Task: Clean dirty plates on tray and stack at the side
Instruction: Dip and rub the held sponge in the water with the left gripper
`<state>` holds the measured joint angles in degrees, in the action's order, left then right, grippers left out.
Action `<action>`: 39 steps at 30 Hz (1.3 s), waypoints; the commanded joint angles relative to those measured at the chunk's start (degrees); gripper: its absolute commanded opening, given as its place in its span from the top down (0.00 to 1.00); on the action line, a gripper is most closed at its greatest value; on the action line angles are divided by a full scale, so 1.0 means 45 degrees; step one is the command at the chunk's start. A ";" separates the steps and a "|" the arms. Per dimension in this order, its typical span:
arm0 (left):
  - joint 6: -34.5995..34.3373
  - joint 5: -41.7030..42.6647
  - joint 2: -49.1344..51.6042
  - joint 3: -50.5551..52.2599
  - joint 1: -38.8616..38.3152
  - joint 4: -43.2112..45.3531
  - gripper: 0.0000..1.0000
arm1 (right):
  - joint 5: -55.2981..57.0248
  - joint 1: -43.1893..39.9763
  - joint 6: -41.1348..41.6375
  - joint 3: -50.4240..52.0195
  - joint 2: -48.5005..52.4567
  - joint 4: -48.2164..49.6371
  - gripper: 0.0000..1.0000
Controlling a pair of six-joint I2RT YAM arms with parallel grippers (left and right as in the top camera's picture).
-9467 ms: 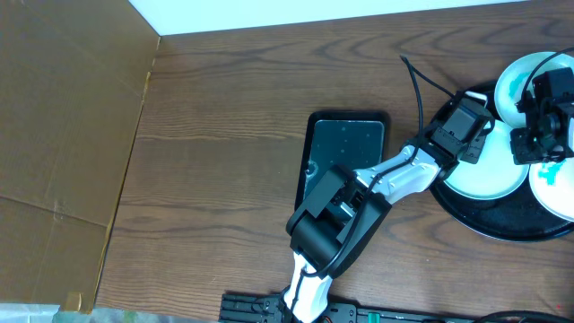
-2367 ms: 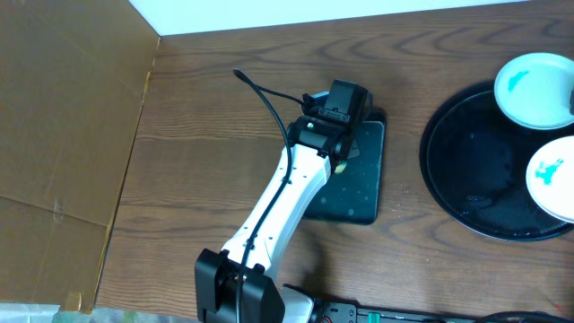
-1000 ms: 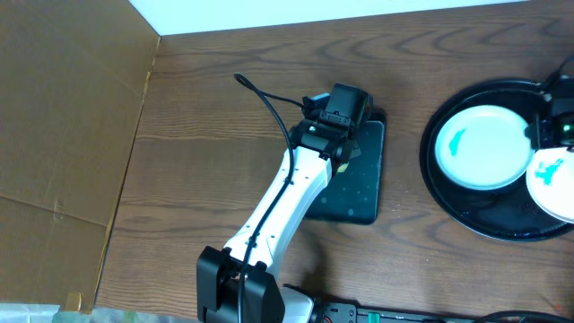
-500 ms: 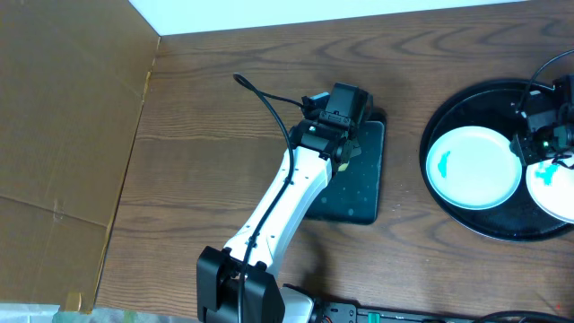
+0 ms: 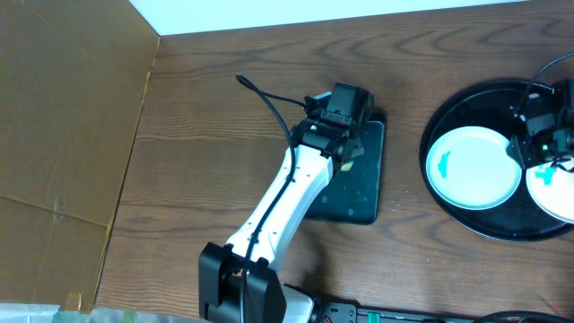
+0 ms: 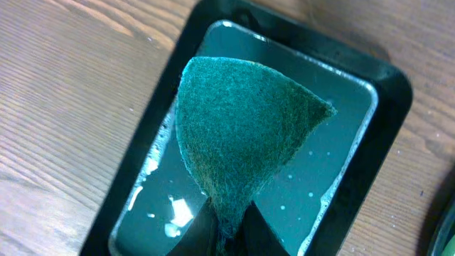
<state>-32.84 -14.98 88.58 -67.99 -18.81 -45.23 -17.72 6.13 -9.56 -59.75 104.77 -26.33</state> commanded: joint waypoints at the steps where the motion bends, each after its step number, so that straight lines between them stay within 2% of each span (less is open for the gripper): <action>1: -0.0102 0.0189 0.0559 0.0063 0.0034 0.0044 0.93 | -0.0369 0.0068 -0.0068 0.0151 0.0107 -0.0112 0.70; 7: -0.0102 0.0185 0.1059 0.0063 0.0058 0.0238 0.93 | -0.0359 0.0068 0.0510 0.0151 0.0107 -0.0321 0.74; 9: -0.0083 0.0180 0.1161 0.0063 0.0141 0.0340 0.93 | -0.0355 0.0068 0.0544 0.0146 0.0107 -0.0316 0.83; 11: -0.0053 0.0185 0.1326 0.0063 0.0379 0.0466 0.93 | -0.0350 0.0068 0.0544 0.0151 0.0107 -0.0330 0.97; 12: -0.0053 0.0189 0.1423 0.0063 0.0505 0.0495 0.93 | -0.0340 0.0063 0.0544 0.0151 0.0107 -0.0330 0.99; 16: -0.0049 0.0627 0.1972 0.0063 0.1229 0.0520 0.93 | 0.0155 0.0068 0.0544 0.0151 0.0107 -0.0316 0.98; 21: 0.0845 0.3031 0.3128 0.0063 0.1948 0.1200 0.93 | 0.0170 0.0068 0.0544 0.0151 0.0107 -0.0078 0.98; 24: 0.1049 0.3725 0.3808 0.0063 0.2030 0.1608 0.93 | 0.0170 0.0068 0.0544 0.0151 0.0107 -0.0044 0.98; 32: 0.1069 0.3755 0.4959 0.0063 0.2030 0.2040 0.93 | 0.0170 0.0068 0.0549 0.0151 0.0107 0.0141 0.98; 39: 0.1418 0.2181 0.5226 0.0058 0.2030 0.2234 0.93 | 0.0170 0.0068 0.0544 0.0151 0.0107 0.0287 0.99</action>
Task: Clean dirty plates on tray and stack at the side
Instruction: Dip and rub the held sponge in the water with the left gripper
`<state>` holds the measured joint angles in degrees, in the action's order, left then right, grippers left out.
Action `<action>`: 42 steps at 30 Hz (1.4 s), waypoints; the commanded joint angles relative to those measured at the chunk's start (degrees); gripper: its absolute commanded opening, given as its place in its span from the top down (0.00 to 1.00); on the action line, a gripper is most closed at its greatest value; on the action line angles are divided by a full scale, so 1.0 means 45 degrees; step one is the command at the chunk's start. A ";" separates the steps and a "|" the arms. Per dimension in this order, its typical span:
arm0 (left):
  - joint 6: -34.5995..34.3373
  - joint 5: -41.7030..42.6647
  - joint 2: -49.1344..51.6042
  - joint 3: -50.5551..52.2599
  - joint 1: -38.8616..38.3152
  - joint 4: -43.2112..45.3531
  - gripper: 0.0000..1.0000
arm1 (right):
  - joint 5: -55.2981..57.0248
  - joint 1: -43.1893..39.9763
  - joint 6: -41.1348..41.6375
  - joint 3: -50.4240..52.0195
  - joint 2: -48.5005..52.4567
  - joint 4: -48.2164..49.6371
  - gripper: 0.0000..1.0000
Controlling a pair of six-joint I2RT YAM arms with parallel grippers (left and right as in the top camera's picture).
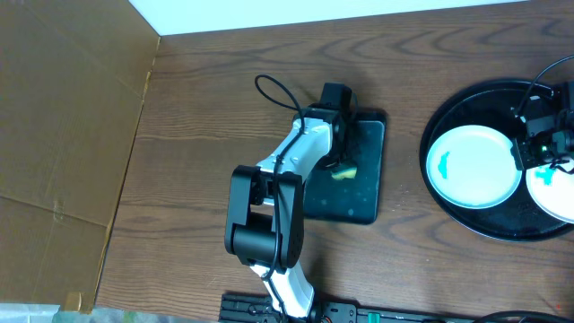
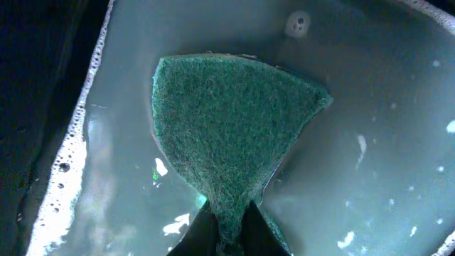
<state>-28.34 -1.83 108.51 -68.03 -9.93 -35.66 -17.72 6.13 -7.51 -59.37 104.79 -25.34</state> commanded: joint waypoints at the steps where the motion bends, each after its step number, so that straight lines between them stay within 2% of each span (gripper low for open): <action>1: 0.0641 -0.0743 0.0763 0.0068 0.0058 0.0107 0.93 | 0.0170 0.0068 0.0087 0.0068 0.0102 0.0068 0.99; 10: 0.0670 -0.0068 -0.0986 -0.0083 0.0049 -0.0194 0.93 | 0.0170 0.0068 0.0087 0.0083 0.0102 0.0117 0.99; 12: 0.0670 -0.0068 -0.1103 -0.0083 0.0049 -0.0185 0.89 | 0.0170 0.0068 0.0087 0.0083 0.0102 0.0121 0.99; 16: 0.0675 -0.0068 -0.0860 -0.0044 0.0049 -0.0325 0.86 | 0.0170 0.0068 0.0087 0.0087 0.0102 0.0165 0.99; 20: 0.0670 -0.0068 -0.0359 0.0097 0.0049 -0.0301 0.92 | 0.0170 0.0068 0.0087 0.0092 0.0102 0.0160 0.99; 28: 0.0675 -0.0073 0.1001 0.0102 0.0049 -0.0287 0.92 | 0.0170 0.0068 0.0087 0.0092 0.0102 0.0160 0.99; 33: 0.0680 -0.0073 0.1015 0.0092 0.0049 -0.0311 0.93 | 0.0170 0.0068 0.0087 0.0092 0.0102 0.0160 0.99; 38: 0.0680 -0.0068 0.0102 -0.0015 0.0049 -0.0393 0.93 | 0.0175 0.0068 0.0092 0.0092 0.0102 0.0160 0.99; 42: 0.0675 0.0049 -0.1501 -0.0019 0.0044 -0.0495 0.93 | 0.0170 0.0068 0.0092 0.0092 0.0102 0.0185 0.99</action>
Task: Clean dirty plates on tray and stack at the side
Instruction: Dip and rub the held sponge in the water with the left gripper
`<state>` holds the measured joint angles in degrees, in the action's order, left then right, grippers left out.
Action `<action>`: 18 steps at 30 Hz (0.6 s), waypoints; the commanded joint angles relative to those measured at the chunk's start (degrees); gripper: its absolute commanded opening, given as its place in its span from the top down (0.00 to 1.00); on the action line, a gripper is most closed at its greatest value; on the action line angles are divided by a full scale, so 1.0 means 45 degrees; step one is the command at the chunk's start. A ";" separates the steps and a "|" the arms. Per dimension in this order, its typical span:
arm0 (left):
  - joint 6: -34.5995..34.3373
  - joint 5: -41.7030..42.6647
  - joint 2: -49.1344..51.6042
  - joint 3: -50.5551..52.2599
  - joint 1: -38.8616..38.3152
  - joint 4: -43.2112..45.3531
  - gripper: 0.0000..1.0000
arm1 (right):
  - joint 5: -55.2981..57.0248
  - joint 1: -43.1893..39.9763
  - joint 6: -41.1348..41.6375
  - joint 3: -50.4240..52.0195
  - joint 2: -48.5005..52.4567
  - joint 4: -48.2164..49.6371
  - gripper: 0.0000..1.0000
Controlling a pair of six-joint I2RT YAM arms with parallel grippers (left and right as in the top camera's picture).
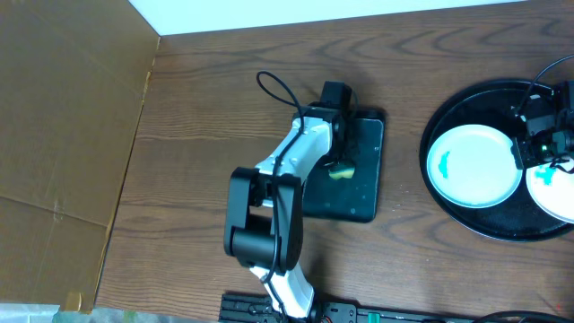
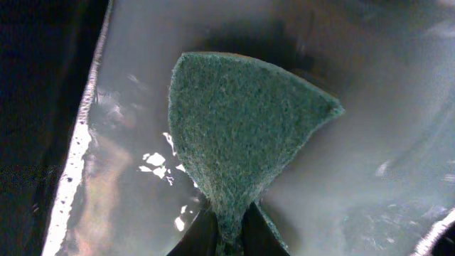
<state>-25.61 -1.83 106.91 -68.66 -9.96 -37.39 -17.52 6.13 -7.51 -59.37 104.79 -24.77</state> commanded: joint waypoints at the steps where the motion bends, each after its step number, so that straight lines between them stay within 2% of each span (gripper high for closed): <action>1: 0.0073 0.0185 -0.1593 0.0121 0.0053 -0.0126 0.93 | 0.0126 0.0068 0.0092 0.0092 0.0102 0.0083 0.99; 8: 0.0063 0.1554 -0.4109 0.0126 0.0049 -0.0185 0.93 | 0.0126 0.0073 0.0335 0.0092 0.0102 0.0262 0.99; 14: -0.0189 0.2769 -0.4177 0.0131 -0.0097 -0.0588 0.93 | 0.0121 0.0078 0.0529 0.0092 0.0102 0.0262 0.99; 18: -0.0296 0.3696 -0.4133 0.0141 -0.0923 -0.0491 0.93 | 0.0121 0.0078 0.0617 0.0092 0.0102 0.0272 0.99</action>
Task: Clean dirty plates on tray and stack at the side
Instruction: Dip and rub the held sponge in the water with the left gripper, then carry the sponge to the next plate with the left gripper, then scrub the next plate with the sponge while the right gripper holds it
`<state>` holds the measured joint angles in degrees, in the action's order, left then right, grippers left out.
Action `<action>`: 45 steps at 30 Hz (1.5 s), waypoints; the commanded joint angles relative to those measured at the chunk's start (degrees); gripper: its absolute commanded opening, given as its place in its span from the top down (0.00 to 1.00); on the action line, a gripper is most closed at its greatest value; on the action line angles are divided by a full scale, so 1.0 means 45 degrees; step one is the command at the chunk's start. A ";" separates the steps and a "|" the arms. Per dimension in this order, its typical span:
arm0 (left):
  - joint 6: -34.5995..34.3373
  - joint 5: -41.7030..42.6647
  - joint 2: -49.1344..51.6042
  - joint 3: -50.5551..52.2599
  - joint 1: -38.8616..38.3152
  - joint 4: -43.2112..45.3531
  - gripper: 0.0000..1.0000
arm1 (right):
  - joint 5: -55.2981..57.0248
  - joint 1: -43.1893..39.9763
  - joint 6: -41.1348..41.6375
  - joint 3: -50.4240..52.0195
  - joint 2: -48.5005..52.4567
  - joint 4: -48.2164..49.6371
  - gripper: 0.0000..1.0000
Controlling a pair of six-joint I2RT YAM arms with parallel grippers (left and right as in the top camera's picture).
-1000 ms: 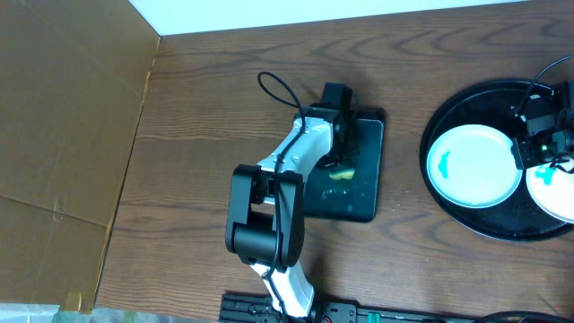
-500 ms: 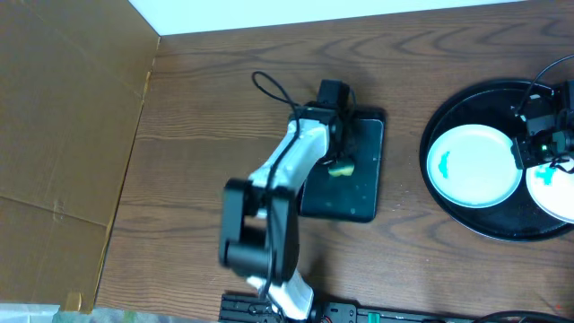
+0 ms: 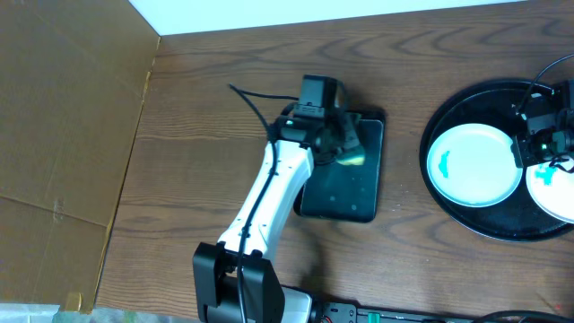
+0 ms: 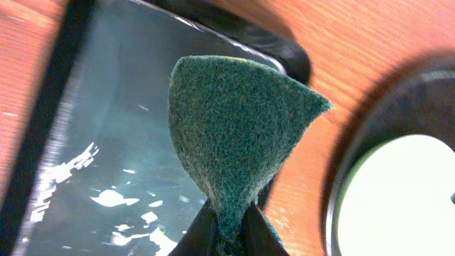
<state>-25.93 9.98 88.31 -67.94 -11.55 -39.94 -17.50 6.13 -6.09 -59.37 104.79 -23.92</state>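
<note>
My left gripper [image 4: 229, 231] is shut on a green scouring sponge [image 4: 238, 135], held above the far right part of the black rectangular water tray [image 4: 106, 142]. Overhead, the sponge [image 3: 352, 159] hangs over that tray [image 3: 345, 193]. To the right lies a round black tray [image 3: 444, 202] with a white plate [image 3: 473, 166] showing a small teal mark on its left. A second white plate [image 3: 552, 190] is partly cut off by the frame edge. My right gripper [image 3: 536, 139] sits over the round tray between the two plates; its jaws are too small to make out.
A brown cardboard sheet [image 3: 63, 135] covers the left side of the wooden table [image 3: 197, 108]. The left arm's black cable [image 3: 251, 103] loops beside the water tray. Dark equipment runs along the front edge.
The sponge was down in the tray's water; now it is raised clear of it. The left wrist has turned right, bringing the round tray and white plate into its view.
First my left gripper held the sponge above the soapy water tray. Then the sponge was down in the water, and it was still there at the last earlier moment. Now it is lifted out over the tray's right end. The right arm has stayed put.
</note>
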 commanded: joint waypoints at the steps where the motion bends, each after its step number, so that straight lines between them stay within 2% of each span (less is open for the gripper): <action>1: -0.0364 0.1069 0.0000 -0.0019 -0.0865 0.0092 0.93 | 0.0121 0.0078 0.0301 0.0092 0.0102 0.0083 0.99; 4: -0.0899 0.0928 0.0068 -0.0019 -0.1909 0.0389 0.93 | 0.0117 0.0078 0.0471 0.0092 0.0102 0.0092 0.99; 10: -0.3065 -0.0563 0.0908 0.0005 -0.3944 0.1608 0.93 | 0.0121 0.0078 0.1073 0.0092 0.0102 0.0189 0.99; 18: -0.4609 -0.0568 0.3444 0.0005 -0.6105 0.4546 0.93 | 0.0121 0.0078 0.1073 0.0092 0.0102 0.0185 0.99; 23: -0.4595 -0.0811 0.4745 0.0005 -0.6980 0.6921 0.93 | 0.0121 0.0078 0.1073 0.0092 0.0102 0.0185 0.99; 26: -0.4600 -0.1540 0.5168 0.0005 -0.7237 0.7485 0.93 | 0.0121 0.0078 0.1073 0.0092 0.0102 0.0189 0.99; 30: -0.4595 -0.3317 0.5430 0.0005 -0.7295 0.6912 0.93 | 0.0121 0.0078 0.1073 0.0092 0.0102 0.0185 0.99; 32: -0.4512 -0.4843 0.5435 0.0005 -0.7295 0.6275 0.93 | 0.0121 0.0078 0.1073 0.0092 0.0102 0.0185 0.99; 34: -0.4090 -0.6761 0.5435 0.0005 -0.7295 0.5591 0.93 | 0.0121 0.0078 0.1069 0.0092 0.0102 0.0180 0.99; 37: -0.3133 -0.8519 0.5396 0.0000 -0.7281 0.4974 0.93 | 0.0121 0.0078 0.1069 0.0092 0.0102 0.0175 0.99; 40: -0.1967 -0.9277 0.5299 -0.0044 -0.7286 0.4886 0.93 | 0.0121 0.0078 0.1069 0.0092 0.0102 0.0175 0.99; 45: -0.1817 -0.8806 0.4974 -0.0466 -0.7286 0.4998 0.93 | 0.0121 0.0078 0.1069 0.0092 0.0102 0.0170 0.99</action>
<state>-37.30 -23.20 111.90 -68.36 -45.54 -16.51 -18.02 6.46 -1.85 -59.18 104.95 -23.24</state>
